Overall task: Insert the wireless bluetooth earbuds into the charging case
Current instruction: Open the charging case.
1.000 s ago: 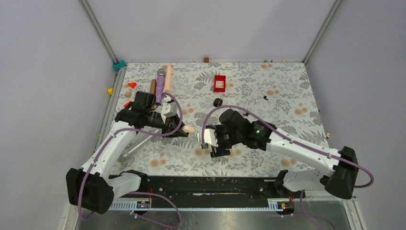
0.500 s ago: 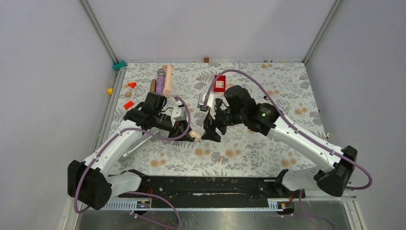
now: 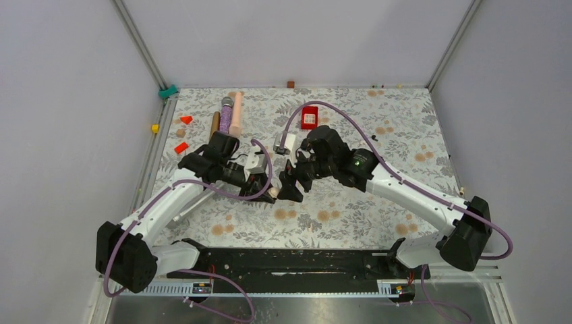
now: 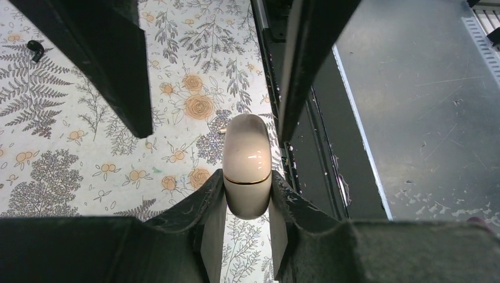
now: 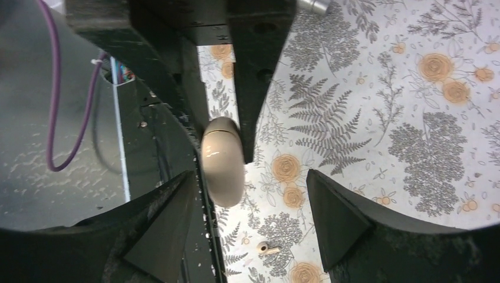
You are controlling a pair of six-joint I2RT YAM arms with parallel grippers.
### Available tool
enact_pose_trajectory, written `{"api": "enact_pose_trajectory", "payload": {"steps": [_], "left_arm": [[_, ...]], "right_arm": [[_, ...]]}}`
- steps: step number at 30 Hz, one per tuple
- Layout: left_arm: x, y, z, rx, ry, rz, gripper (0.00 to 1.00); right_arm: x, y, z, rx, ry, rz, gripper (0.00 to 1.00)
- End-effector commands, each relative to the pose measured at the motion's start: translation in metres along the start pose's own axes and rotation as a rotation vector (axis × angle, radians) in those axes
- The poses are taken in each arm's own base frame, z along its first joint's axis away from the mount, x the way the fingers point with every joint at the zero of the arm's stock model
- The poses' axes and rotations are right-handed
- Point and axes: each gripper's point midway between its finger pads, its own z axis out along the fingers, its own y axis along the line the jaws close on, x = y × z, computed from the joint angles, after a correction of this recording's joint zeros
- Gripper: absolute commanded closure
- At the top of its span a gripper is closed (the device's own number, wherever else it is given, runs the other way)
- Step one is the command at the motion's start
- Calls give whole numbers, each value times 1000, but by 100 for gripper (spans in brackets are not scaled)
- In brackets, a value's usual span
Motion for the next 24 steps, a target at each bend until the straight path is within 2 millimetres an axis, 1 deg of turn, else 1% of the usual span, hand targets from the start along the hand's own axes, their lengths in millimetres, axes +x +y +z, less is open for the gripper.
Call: {"api": "enact_pose_trajectory", "payload": {"steps": [1,5,8,10,13,16,18,20,24], "left_arm": [[-12,-9,-1,42,-32,64,100],[-12,-13,-2,58,-33,69,100],[-11,-14,-1,63,-32,68,100],[-10,-14,-1,66,-32,66,100],[-11,-13,-1,67,-32,61,100],[-11,-12,-1,67,-30,55,100],[-10,-11,-1,65,-29,52,100],[-9,-8,-1,55,-22,43,100],[-10,3,-6,39,-35,-18,100]], "right_arm": [[-6,-22,1,111,-30,-45,23],[-7,-37,-10,208,-36,-110,23],[-14,-50,-24,303,-49,-170,22],[-22,-53,-36,343,-69,-200,22],[-31,-49,-49,351,-84,-225,21],[-33,-34,-56,288,-77,-245,21],[-29,-23,-56,231,-68,-261,20],[-20,-15,-55,183,-52,-284,20],[6,-16,-48,163,-16,-326,20]]}}
